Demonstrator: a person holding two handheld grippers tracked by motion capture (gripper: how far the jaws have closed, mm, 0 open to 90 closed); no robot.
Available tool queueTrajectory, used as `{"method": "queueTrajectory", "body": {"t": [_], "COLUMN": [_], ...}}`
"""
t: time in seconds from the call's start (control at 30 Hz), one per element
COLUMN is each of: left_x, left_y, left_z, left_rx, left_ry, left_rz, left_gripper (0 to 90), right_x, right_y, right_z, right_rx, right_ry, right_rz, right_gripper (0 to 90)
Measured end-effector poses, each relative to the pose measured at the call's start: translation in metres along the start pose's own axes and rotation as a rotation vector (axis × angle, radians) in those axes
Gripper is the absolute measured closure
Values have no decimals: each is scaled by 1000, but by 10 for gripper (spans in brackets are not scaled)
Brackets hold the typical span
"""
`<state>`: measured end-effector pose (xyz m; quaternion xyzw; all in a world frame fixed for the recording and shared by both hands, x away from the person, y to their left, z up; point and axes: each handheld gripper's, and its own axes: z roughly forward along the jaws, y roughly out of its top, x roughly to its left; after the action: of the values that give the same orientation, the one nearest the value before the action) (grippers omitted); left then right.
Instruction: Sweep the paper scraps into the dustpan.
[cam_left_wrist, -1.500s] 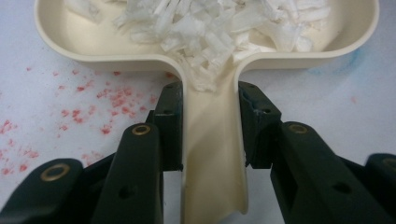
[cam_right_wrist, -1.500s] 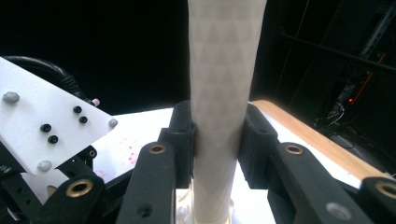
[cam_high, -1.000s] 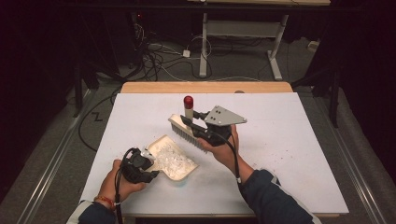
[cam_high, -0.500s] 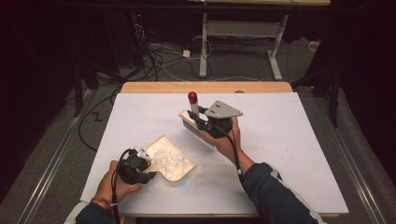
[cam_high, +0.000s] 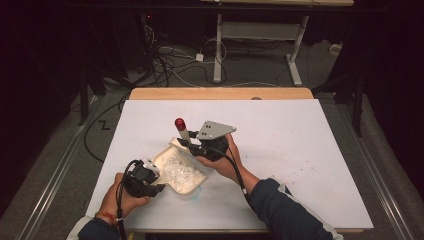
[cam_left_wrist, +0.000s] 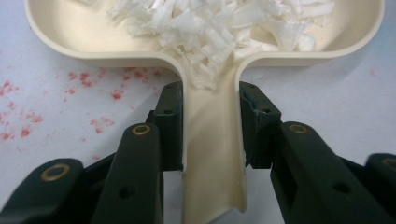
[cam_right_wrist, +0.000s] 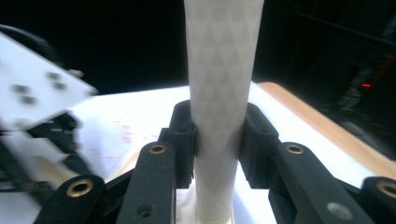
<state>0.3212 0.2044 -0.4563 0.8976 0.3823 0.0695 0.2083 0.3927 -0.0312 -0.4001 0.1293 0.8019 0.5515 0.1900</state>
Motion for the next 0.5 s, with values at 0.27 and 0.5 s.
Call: {"method": "queueTrajectory", "body": {"t": [0.27,0.5], "left_x": [1,0], "left_y": [-1,-1], "left_z": [0,1], "left_rx": [3,2], "left_ry": [-2,3], "left_rz": [-4,-7], "left_gripper": [634,634], "right_x": [10,8], "right_y": [6,5], "right_z": [-16,-29], "right_rx": [-24,-21], "right_ry": [75,32], "right_rz": [12,-10], "right_gripper": [706,706]}}
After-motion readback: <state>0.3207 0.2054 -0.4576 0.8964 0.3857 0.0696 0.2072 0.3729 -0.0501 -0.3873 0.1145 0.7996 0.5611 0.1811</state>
